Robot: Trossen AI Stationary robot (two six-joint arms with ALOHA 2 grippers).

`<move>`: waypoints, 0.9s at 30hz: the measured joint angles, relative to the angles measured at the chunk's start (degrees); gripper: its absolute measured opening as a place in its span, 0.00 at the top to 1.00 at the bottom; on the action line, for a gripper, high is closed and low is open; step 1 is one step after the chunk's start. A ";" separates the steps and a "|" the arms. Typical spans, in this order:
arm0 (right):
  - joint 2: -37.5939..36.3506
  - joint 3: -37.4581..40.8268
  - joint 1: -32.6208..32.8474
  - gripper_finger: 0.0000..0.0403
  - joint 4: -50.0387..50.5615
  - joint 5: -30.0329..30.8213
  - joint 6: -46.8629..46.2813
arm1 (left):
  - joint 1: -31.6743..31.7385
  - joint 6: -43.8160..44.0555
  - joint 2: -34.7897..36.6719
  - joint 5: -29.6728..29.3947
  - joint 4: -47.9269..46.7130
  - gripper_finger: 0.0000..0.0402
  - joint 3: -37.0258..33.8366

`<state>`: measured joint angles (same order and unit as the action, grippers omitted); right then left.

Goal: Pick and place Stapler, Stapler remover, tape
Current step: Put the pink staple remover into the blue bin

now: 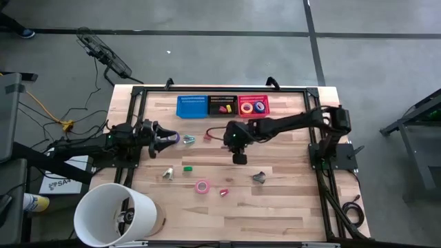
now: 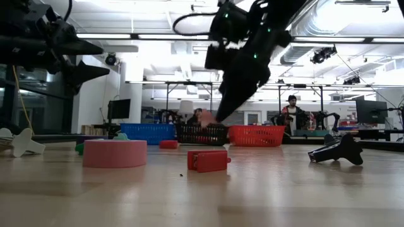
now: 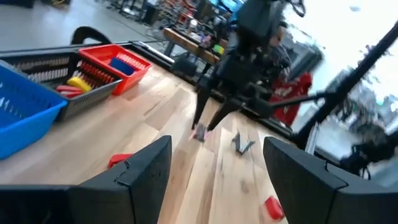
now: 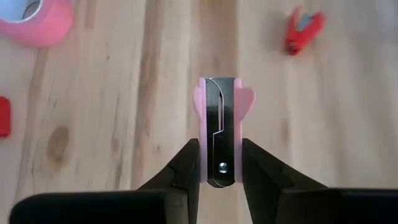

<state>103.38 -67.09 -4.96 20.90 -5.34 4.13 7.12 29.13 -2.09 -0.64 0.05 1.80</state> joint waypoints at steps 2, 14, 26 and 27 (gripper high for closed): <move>-1.33 0.00 -0.55 0.80 0.94 0.67 -0.41 | 0.01 2.52 0.00 -0.81 -0.04 0.38 0.00; -6.32 0.02 -3.88 0.80 0.57 -0.45 -0.93 | 0.01 2.26 -0.75 -1.84 5.40 0.38 0.01; -8.88 0.00 -5.93 0.80 -6.37 -7.13 -4.14 | 0.01 -7.70 -22.08 -6.03 13.68 0.38 8.59; -8.94 0.00 -6.14 0.80 -6.68 -7.80 -4.16 | -0.01 -8.81 -24.90 -6.26 13.66 0.38 10.35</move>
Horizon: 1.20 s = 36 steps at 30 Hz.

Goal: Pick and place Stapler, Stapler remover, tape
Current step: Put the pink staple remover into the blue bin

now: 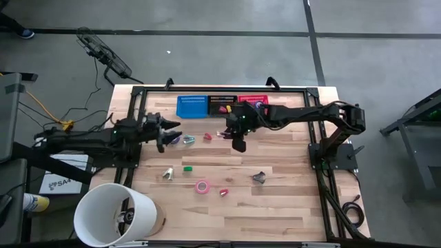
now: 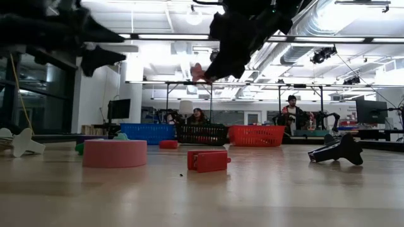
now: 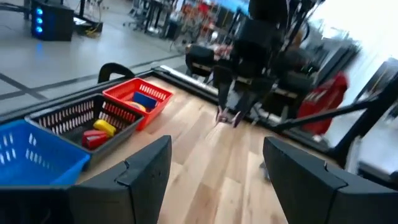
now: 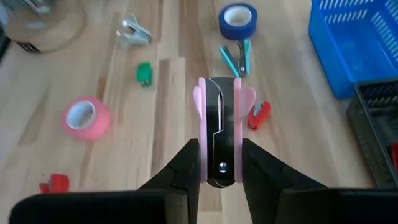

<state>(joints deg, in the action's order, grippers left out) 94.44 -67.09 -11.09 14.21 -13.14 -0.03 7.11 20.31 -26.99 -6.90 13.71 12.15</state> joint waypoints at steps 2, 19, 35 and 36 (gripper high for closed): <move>-0.33 0.00 -0.45 0.80 -0.04 -0.90 0.00 | 0.00 -2.30 -5.74 -0.14 -0.02 0.38 3.79; -5.32 -0.04 -3.56 0.80 0.02 -7.34 2.96 | 0.00 -11.78 -39.55 1.60 -0.61 0.38 29.46; -6.17 -0.04 -3.56 0.80 -1.19 -6.92 5.64 | 0.00 -13.20 -46.84 3.77 -3.23 0.38 37.13; -6.17 -0.04 -3.56 0.80 -1.60 -6.91 5.64 | 0.02 -13.20 -46.86 3.75 -3.25 0.38 37.13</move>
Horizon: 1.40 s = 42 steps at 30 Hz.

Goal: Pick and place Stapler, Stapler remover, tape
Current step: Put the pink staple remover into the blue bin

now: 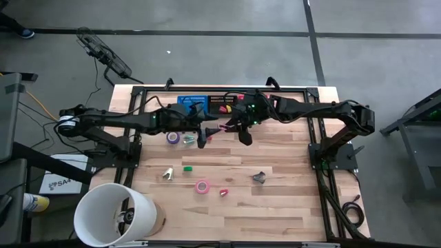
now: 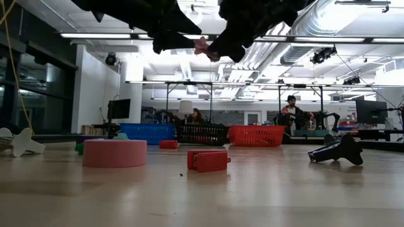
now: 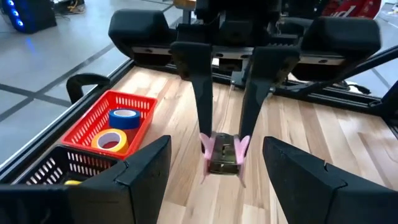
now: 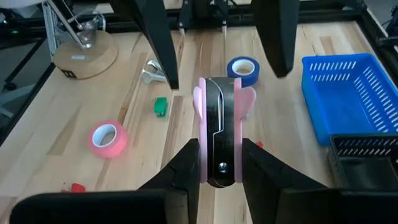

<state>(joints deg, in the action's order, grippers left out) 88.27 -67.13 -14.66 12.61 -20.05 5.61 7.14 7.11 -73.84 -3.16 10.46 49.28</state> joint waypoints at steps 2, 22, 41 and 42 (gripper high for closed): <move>0.01 0.00 0.00 0.80 -0.94 -0.01 -0.14 | -0.02 0.00 0.00 0.04 0.06 0.38 0.00; 0.02 0.00 0.00 0.80 -5.18 0.20 -0.22 | 0.00 0.00 0.00 -1.72 -0.15 0.39 -0.07; 0.02 0.00 0.01 0.80 -4.86 0.00 0.82 | -0.04 0.17 0.04 0.09 -0.44 0.79 -0.11; 0.02 0.00 0.01 0.80 -4.86 -0.01 0.87 | -0.04 0.17 0.04 0.07 -0.44 0.79 -0.13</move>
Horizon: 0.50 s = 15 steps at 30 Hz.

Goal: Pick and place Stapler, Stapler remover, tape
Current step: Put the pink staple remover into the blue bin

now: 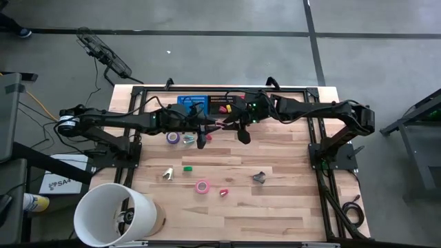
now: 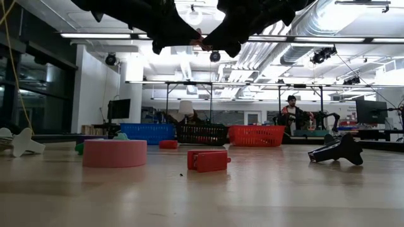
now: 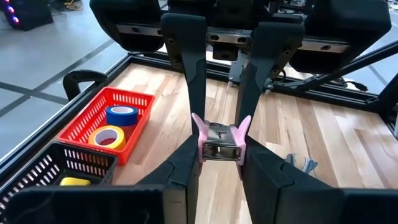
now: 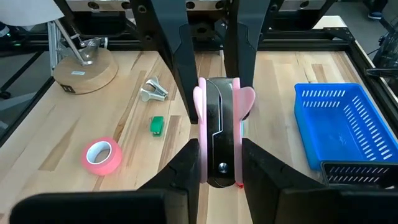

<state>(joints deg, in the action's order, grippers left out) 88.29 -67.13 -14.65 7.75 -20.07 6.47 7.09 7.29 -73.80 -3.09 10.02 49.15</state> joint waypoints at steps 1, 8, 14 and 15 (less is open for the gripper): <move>0.00 0.00 0.00 0.80 0.00 -0.01 0.01 | 0.02 0.00 0.00 0.02 0.01 0.79 0.00; 0.00 0.00 0.01 0.78 0.34 0.04 0.03 | 0.02 0.00 0.00 -0.15 0.06 0.79 0.00; 0.04 0.00 -0.03 0.56 2.58 0.26 -1.20 | 0.02 0.02 0.00 -2.38 0.15 0.79 0.00; 0.04 0.00 -0.09 0.53 3.10 0.39 -1.49 | 0.02 0.02 0.00 -2.98 0.13 0.79 0.00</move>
<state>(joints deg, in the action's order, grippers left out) 88.33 -67.13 -14.74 10.85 -19.67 4.98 7.11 7.31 -73.80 -6.08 10.15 49.15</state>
